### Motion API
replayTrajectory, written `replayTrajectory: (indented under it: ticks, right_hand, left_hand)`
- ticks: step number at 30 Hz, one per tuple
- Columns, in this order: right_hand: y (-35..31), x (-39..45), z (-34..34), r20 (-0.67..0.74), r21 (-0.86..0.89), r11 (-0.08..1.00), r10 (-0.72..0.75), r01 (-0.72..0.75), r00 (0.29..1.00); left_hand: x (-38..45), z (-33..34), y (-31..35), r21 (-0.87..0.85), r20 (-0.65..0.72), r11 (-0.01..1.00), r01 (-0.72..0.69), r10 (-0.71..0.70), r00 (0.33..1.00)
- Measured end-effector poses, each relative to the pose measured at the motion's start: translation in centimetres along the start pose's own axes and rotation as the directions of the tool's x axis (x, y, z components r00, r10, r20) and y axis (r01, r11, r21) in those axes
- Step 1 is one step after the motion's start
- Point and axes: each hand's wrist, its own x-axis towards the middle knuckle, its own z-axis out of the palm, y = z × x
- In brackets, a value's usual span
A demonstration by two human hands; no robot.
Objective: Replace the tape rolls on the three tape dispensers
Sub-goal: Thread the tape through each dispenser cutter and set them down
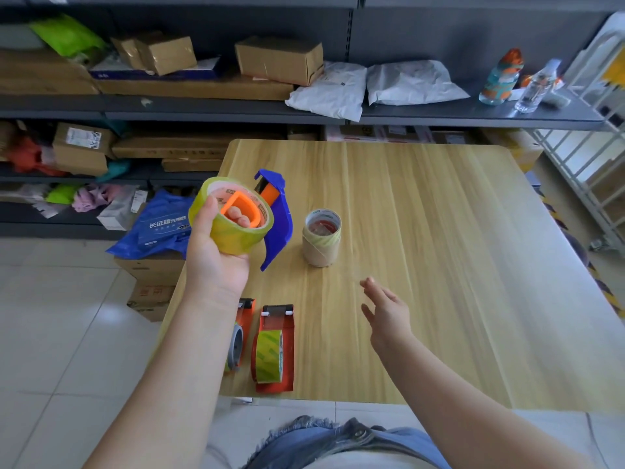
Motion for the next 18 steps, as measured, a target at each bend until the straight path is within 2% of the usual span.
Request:
replayTrajectory:
  ticks: [3,9,11,18]
  right_hand:
    - [-0.9,-0.1,0.1,-0.024,-0.043,0.996,-0.084,0.082,0.996]
    - [-1.6,0.2,-0.4,0.075,-0.132,0.982,-0.127,0.136,0.989]
    - [-1.3,0.1,-0.4,0.094,-0.135,0.981,-0.124,0.136,0.988]
    - [-0.7,0.2,-0.8,0.026,-0.062,0.997,-0.054,0.055,0.998]
  left_hand:
    - [0.9,-0.6,0.0,-0.013,-0.064,1.0,0.007,-0.008,0.998]
    - [1.9,-1.6,0.3,-0.011,-0.126,1.0,0.02,-0.021,0.992]
    - [1.9,-1.6,0.2,0.034,-0.137,0.999,0.039,-0.034,0.99]
    - [2.3,-1.8,0.3,0.064,-0.163,0.995,0.08,-0.068,0.984]
